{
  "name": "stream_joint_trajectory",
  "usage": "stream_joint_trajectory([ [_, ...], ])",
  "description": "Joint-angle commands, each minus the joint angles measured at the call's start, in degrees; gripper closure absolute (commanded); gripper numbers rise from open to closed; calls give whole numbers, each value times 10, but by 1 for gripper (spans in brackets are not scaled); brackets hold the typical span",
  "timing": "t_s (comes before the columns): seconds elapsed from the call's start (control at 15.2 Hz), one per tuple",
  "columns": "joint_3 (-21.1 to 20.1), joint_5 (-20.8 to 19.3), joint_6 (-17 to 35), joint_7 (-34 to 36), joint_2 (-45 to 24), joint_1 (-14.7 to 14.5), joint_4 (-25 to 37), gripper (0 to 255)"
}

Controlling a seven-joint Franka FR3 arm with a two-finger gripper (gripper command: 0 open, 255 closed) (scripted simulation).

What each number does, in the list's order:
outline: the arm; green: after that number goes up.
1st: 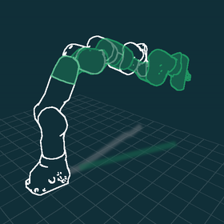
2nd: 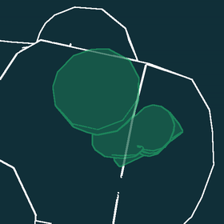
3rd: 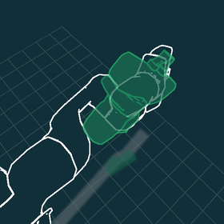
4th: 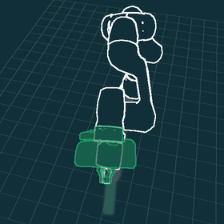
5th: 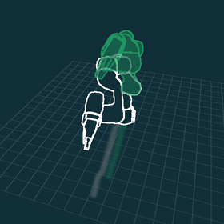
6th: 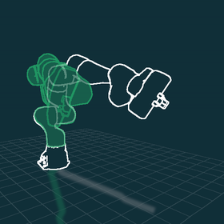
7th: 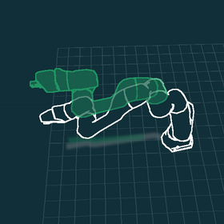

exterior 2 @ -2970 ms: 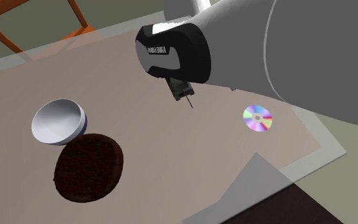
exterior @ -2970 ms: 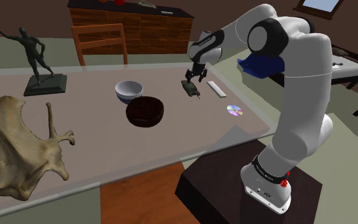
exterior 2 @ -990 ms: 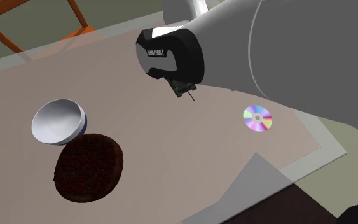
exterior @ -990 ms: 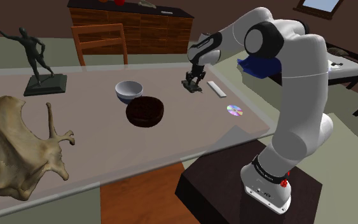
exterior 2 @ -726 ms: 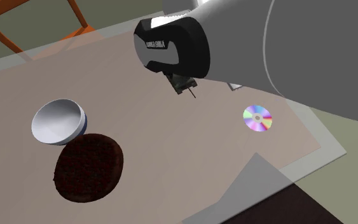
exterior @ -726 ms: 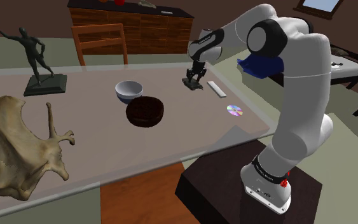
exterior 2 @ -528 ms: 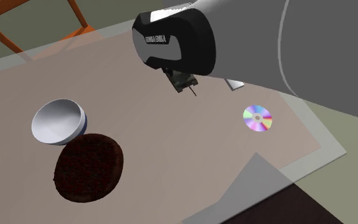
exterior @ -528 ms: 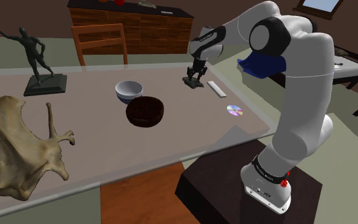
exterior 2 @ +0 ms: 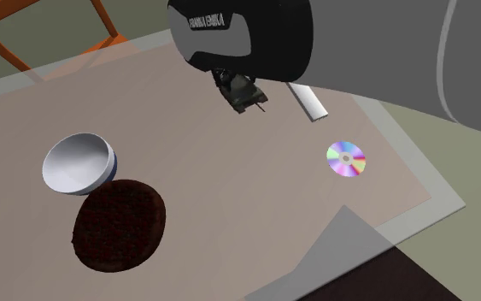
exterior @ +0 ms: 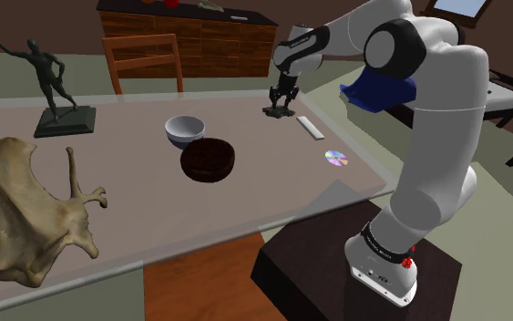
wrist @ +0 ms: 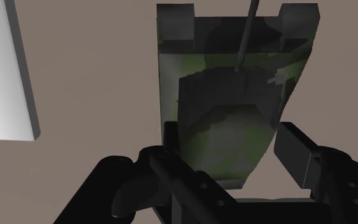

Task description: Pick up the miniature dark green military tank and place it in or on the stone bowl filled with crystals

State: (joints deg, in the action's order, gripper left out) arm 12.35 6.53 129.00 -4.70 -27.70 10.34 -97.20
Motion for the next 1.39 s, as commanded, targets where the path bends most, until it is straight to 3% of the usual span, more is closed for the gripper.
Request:
stream_joint_trajectory([
  [0.0, 2, -2, -11, 0, 10, 0, 2, 255],
  [0.73, 7, -12, -78, 6, 42, -3, 37, 255],
  [1.32, -17, -47, -58, 123, 117, -87, -56, 255],
])
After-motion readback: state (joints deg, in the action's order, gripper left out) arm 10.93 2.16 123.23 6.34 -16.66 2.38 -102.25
